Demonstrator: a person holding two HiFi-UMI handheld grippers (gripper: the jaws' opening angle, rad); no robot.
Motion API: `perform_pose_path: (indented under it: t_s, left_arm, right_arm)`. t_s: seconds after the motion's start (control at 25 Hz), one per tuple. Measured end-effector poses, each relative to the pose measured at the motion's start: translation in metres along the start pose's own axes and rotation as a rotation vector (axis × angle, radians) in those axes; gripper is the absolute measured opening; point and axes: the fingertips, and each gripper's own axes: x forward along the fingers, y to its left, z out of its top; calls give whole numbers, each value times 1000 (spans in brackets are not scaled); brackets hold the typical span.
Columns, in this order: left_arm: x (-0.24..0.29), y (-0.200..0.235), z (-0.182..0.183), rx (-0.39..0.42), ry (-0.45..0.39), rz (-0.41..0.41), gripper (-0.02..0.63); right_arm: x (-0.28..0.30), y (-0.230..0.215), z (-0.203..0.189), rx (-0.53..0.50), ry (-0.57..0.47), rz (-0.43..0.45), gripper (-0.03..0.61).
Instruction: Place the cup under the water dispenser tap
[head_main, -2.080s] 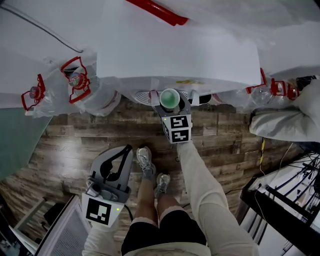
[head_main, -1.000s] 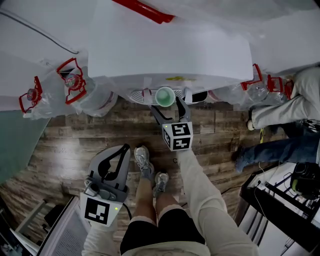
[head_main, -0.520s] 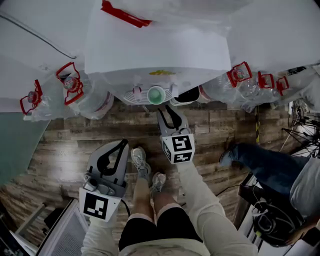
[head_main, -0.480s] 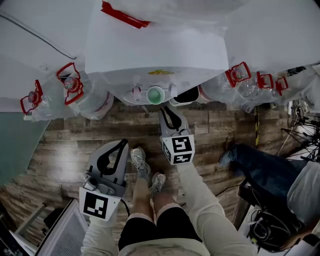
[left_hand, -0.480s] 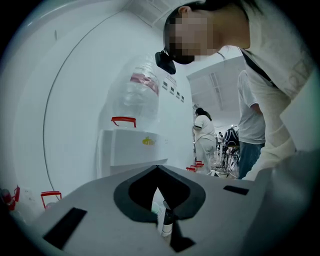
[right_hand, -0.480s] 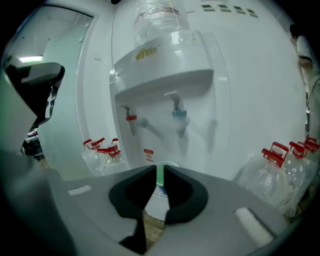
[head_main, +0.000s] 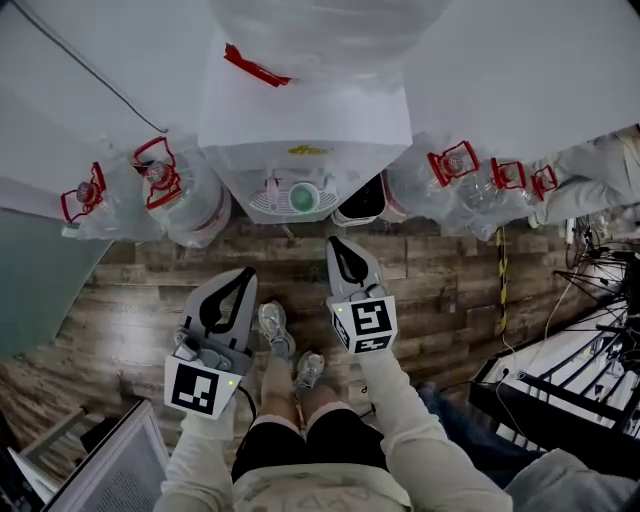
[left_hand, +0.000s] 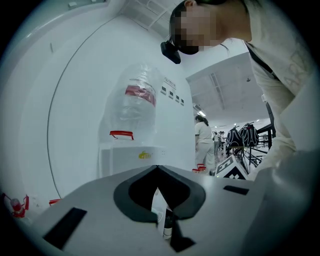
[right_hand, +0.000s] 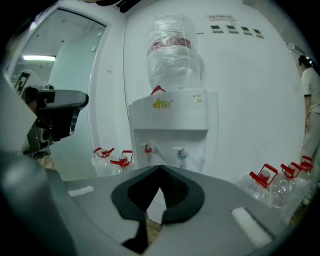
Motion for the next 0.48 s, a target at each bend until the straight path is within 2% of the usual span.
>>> perform_pose_path:
  t_s: [0.24, 0.48]
  left_arm:
    - [-17, -15, 30, -2, -18, 29, 6]
    - [-37, -39, 62, 14, -53, 24, 6]
  right_arm:
    - [-47, 5, 41, 36, -47, -5, 9]
    - [-94, 10, 78, 56, -93, -10, 9]
